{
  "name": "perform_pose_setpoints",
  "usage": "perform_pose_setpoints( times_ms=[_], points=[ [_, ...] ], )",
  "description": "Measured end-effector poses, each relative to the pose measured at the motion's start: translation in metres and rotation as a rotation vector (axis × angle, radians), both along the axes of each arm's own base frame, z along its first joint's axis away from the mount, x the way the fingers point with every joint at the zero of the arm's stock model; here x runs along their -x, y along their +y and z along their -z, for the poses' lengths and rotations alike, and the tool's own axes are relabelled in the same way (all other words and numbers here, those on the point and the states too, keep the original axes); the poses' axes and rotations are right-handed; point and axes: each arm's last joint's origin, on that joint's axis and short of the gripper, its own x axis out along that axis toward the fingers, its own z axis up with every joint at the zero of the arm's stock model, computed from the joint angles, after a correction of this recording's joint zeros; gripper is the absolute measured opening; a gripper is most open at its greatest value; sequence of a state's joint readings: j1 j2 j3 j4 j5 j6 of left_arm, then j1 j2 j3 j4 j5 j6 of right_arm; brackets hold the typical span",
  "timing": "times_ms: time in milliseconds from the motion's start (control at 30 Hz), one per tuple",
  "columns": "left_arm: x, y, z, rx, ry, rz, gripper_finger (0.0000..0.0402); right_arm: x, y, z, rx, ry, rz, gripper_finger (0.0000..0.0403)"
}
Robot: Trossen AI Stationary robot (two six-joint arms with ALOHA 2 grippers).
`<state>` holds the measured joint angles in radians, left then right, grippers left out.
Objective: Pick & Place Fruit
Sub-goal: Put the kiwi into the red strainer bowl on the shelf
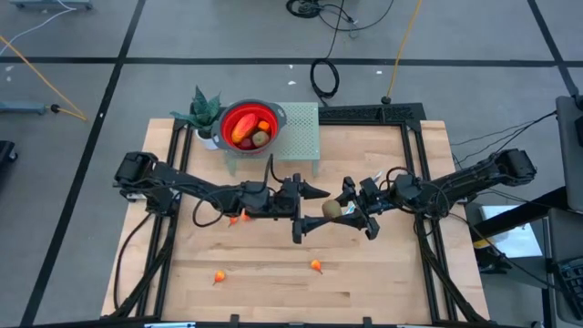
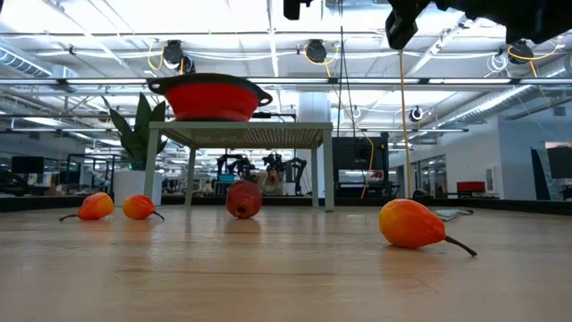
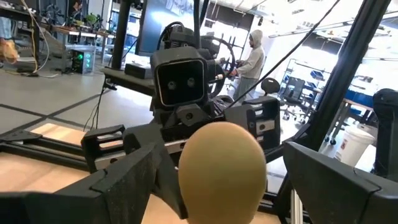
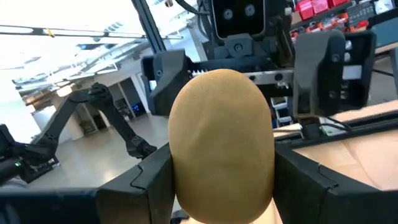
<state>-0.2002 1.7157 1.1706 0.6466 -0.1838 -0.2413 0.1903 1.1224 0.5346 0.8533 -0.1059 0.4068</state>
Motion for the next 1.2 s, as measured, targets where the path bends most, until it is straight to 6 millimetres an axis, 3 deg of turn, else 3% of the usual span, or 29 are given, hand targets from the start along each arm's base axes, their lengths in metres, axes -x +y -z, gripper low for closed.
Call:
perform_pose_setpoints(
  times_ms=[467,567,833,1200],
  points=[
    [-0.002,0.006,0.006,0.021,0.06,-0.011,0.034,-0.012,0.0,0.008,-0.04,-0.024,0.01,0.0203],
    [-0.001,0.006,0.006,0.019,0.064,0.003,0.031,-0.012,0.0,0.008,-0.044,-0.024,0.023,0.0203],
    [-0.001,0.006,0.006,0.019,0.063,0.021,0.0179,-0.012,-0.001,0.009,-0.043,-0.018,0.029,0.0212],
    [0.0,0.005,0.006,0.012,0.075,0.04,0.0176,-0.013,0.001,0.013,-0.069,0.042,-0.009,0.024]
  ],
)
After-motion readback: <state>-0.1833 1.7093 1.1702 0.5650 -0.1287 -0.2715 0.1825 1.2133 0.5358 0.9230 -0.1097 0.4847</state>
